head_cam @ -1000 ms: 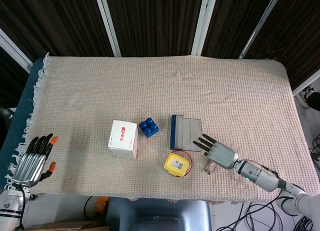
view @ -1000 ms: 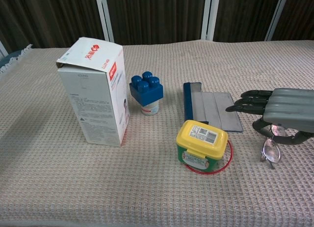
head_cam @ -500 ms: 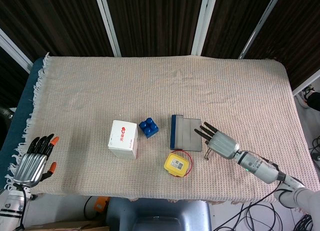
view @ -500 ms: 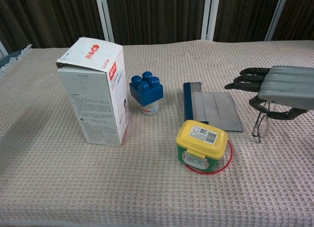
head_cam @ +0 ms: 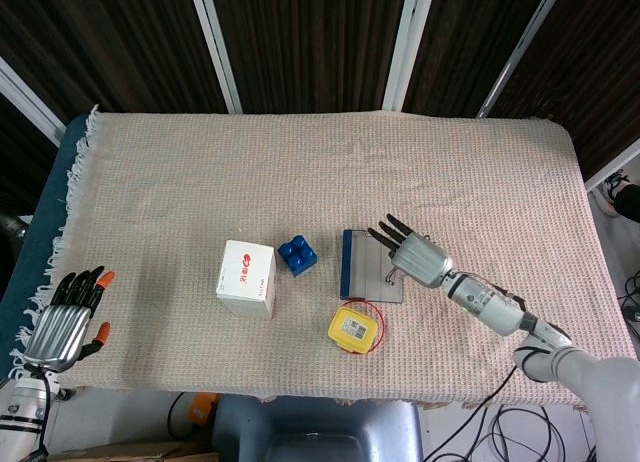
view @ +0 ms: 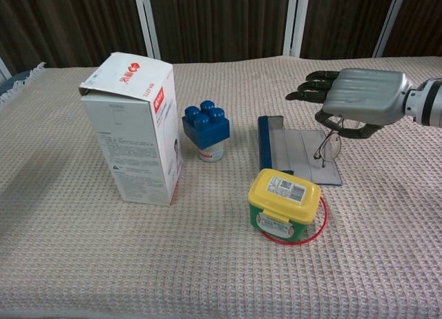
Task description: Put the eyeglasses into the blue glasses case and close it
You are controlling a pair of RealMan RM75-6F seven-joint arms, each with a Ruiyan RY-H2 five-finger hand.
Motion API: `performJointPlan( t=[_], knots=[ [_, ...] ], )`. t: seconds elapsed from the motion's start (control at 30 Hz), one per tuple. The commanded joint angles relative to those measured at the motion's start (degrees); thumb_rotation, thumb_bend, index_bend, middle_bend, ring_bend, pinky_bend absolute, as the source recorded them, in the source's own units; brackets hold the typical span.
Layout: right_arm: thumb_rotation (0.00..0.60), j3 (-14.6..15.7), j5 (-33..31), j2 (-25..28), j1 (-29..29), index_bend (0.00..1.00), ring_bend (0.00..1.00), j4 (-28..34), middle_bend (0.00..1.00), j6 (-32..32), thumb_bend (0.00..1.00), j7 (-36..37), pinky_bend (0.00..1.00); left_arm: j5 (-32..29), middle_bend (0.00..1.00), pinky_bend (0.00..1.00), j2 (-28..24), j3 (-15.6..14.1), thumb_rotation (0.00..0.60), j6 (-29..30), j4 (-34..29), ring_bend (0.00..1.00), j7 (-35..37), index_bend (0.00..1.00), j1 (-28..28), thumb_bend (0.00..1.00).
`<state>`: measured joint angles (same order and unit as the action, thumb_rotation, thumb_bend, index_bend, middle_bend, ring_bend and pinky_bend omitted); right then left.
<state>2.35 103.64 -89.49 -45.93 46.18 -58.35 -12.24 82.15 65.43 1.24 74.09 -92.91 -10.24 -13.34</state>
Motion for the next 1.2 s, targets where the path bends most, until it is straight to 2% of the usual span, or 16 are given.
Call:
performJointPlan(
  t=[0.03,1.0,1.2],
  knots=[
    [0.6,0.4,0.2,-0.9,-0.6,0.74,0.0,-0.6,0.01,0.4,0.56,0.3,0.0,-0.2,0.0,0.01,0.0,0.1,0.6,0.0,0.0,0.0,0.1,0.0,0.0,0.42],
    [0.6,-0.3,-1.5,-10.5,-5.1,0.69,0.0,-5.9,0.01,0.2,0.56,-1.2,0.0,1.2,0.0,0.01,-0.4,-0.7,0.6,-0.2,-0.2,0.0,0.8,0.0,0.0,0.42],
    [0.6,-0.3,-1.6,-12.0,-5.5,0.63,0.0,-7.6,0.01,-1.2,0.56,-1.0,0.0,1.3,0.0,0.01,-0.5,-0.8,0.6,0.0,-0.3,0.0,1.0,0.0,0.1,0.42]
  ],
)
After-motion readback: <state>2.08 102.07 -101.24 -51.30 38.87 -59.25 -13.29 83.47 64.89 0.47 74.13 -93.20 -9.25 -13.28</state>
